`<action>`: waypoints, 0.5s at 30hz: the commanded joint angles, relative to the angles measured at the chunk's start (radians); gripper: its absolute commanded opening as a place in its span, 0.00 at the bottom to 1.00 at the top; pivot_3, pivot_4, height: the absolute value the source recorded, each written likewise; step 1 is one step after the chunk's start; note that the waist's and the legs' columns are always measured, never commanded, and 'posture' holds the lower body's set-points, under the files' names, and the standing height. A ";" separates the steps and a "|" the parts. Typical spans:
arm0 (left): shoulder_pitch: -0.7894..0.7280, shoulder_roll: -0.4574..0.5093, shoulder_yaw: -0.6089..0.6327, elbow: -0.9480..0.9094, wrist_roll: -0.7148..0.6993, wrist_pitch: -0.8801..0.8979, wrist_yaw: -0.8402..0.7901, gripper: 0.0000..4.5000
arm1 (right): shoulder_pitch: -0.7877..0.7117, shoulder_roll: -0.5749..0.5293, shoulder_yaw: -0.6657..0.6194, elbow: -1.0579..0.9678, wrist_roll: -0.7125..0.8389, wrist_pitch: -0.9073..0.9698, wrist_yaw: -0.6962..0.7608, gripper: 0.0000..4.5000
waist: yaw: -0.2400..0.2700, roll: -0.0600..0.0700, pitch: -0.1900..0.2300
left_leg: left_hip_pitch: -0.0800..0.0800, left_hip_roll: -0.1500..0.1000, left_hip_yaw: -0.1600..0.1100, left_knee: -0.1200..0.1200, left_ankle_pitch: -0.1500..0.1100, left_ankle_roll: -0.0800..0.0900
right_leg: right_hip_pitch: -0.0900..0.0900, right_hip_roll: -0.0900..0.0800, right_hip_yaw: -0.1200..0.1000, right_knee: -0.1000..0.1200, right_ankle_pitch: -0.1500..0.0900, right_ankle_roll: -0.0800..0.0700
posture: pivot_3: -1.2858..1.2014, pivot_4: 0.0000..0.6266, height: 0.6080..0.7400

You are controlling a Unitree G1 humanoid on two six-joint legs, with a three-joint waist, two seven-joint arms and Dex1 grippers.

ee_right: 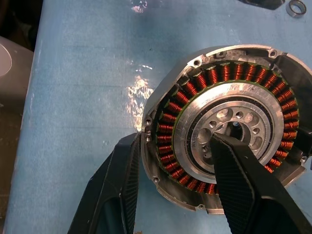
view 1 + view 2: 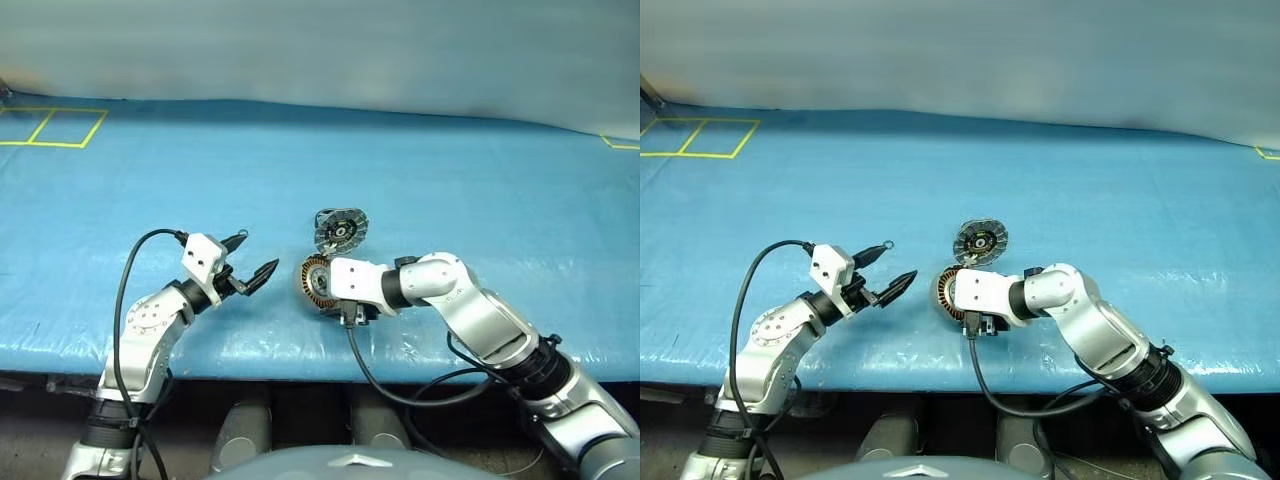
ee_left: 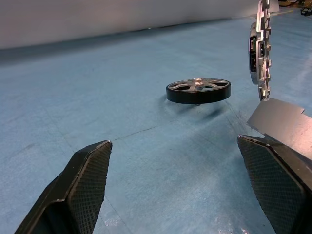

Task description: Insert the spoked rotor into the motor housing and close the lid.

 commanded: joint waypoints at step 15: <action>0.013 0.016 0.032 -0.063 -0.005 -0.003 0.011 1.00 | -0.049 0.088 0.025 0.070 -0.023 0.013 -0.084 0.63 | -0.002 0.000 0.000 | 0.000 0.000 0.000 0.000 0.000 0.000 | 0.000 0.000 0.000 0.000 0.000 0.000 | 0.52 0.24 1.00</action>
